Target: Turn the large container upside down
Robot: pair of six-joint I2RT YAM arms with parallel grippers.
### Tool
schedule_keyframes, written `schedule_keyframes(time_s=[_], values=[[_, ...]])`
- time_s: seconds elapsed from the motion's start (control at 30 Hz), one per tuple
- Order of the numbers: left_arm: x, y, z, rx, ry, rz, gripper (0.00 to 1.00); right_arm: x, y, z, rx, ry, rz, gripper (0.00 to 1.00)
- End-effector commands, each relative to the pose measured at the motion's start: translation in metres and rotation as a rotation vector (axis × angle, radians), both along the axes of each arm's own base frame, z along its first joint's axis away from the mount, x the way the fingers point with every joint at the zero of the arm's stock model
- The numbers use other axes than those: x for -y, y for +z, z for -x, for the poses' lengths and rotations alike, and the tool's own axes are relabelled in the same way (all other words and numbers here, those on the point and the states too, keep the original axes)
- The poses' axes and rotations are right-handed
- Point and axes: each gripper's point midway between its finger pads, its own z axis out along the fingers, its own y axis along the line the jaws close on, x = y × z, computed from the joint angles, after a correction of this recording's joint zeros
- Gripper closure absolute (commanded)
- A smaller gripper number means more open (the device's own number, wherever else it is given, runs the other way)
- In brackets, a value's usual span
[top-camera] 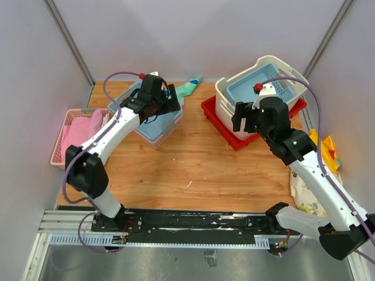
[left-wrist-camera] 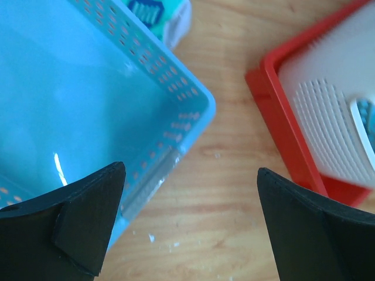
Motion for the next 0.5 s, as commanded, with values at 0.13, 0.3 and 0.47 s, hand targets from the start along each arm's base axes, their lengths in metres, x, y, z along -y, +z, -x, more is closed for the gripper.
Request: schedule_keyframes(time_s=[0.13,0.3,0.47], values=[[-0.015,-0.012,-0.075,0.0,0.214,-0.056,0.01,0.004,-0.003,0.013,-0.035,0.038,0.018,0.17],[-0.018,-0.037,-0.109,-0.043,0.269,-0.07,0.01,0.01,-0.005,0.021,-0.039,0.026,0.023,0.17],[-0.023,-0.061,-0.119,-0.086,0.291,-0.106,0.04,0.018,-0.008,0.026,-0.044,0.008,0.042,0.15]])
